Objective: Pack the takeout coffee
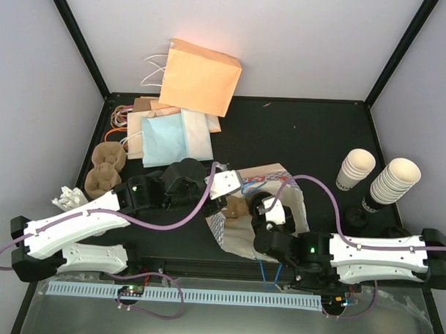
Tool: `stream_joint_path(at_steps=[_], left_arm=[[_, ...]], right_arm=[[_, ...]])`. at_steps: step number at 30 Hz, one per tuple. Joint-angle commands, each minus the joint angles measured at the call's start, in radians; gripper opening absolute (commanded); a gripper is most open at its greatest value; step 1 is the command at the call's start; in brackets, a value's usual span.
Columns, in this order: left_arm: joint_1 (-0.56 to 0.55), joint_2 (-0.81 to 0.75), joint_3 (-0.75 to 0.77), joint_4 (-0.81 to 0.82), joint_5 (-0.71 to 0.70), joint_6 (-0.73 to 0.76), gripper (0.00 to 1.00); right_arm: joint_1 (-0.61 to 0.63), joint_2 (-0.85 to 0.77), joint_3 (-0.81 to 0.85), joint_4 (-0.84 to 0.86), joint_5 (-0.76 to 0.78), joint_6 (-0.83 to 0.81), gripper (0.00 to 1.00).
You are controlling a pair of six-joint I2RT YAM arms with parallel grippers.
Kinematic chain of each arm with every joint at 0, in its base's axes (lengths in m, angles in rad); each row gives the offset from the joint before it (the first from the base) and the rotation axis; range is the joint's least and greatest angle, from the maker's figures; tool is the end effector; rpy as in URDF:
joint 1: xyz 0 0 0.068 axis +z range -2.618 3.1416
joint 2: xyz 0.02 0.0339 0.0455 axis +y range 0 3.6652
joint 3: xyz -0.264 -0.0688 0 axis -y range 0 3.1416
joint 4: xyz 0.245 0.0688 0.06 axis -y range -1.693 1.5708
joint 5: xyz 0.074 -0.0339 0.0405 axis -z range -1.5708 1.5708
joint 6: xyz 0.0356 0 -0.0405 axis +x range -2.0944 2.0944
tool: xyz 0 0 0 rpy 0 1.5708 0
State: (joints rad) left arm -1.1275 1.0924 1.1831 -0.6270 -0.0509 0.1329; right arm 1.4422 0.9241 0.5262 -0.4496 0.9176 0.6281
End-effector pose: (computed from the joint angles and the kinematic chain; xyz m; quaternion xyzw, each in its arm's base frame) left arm 0.1008 -0.2081 0.3738 0.5019 0.7094 -0.2164 0.4450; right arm 0.0503 0.1683 0.2129 -0.1881 0.8321 0.0614 0.5181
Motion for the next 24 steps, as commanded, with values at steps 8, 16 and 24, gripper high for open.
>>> stream_joint_path(at_steps=[8,16,24], left_arm=[[-0.015,-0.059,-0.045,0.032,0.140,0.074,0.02],[-0.023,-0.044,-0.048,0.030,0.095,0.056,0.02],[-0.025,-0.036,-0.025,0.019,0.059,0.047,0.02]], right_arm=[[0.026,-0.046,0.075,-0.125,0.160,0.110,0.46],[0.027,-0.114,0.131,-0.261,-0.005,0.129,0.46],[0.042,-0.084,0.179,-0.362,-0.267,0.205,0.40]])
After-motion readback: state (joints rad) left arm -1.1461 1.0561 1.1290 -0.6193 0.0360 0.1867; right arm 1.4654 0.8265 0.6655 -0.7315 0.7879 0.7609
